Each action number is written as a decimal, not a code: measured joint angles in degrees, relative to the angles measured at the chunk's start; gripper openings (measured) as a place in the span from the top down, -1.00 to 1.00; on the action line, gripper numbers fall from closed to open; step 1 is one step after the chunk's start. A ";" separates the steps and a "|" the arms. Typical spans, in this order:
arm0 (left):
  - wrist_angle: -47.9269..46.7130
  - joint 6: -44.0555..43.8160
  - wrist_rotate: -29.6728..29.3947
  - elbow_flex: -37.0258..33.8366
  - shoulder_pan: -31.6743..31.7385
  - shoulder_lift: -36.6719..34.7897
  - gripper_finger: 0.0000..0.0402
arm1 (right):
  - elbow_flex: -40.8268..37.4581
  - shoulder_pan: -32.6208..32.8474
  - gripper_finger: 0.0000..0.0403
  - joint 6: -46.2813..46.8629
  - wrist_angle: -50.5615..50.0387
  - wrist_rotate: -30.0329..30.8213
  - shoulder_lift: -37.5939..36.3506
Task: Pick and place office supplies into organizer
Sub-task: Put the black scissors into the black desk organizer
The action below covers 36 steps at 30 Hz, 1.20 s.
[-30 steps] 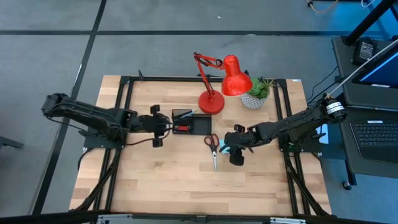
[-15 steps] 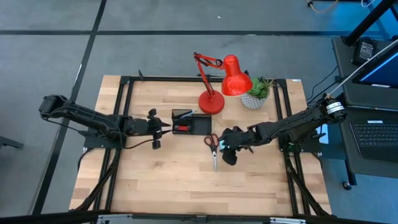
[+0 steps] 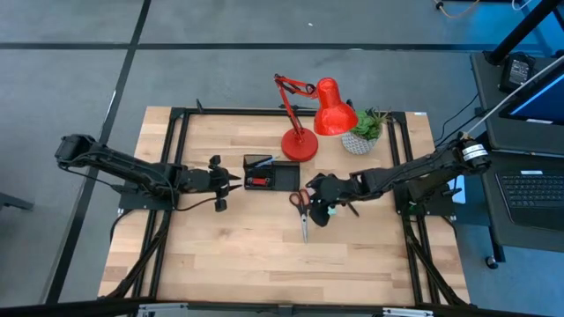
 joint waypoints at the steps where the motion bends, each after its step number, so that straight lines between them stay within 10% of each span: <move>1: 0.00 0.30 0.00 -0.02 0.00 0.00 0.48 | 0.54 0.01 0.08 -0.07 0.06 0.00 0.00; 12: -0.07 1.00 0.02 0.00 -0.07 0.00 0.48 | 8.87 0.02 0.08 3.44 -11.47 3.96 1.80; 24: -2.89 6.64 0.04 0.00 -0.06 0.02 0.48 | 29.68 -1.41 0.08 15.19 -32.95 4.00 20.79; 36: -7.40 9.64 0.04 0.00 -0.06 0.05 0.48 | 32.08 -4.00 0.08 22.58 -32.99 0.55 28.23</move>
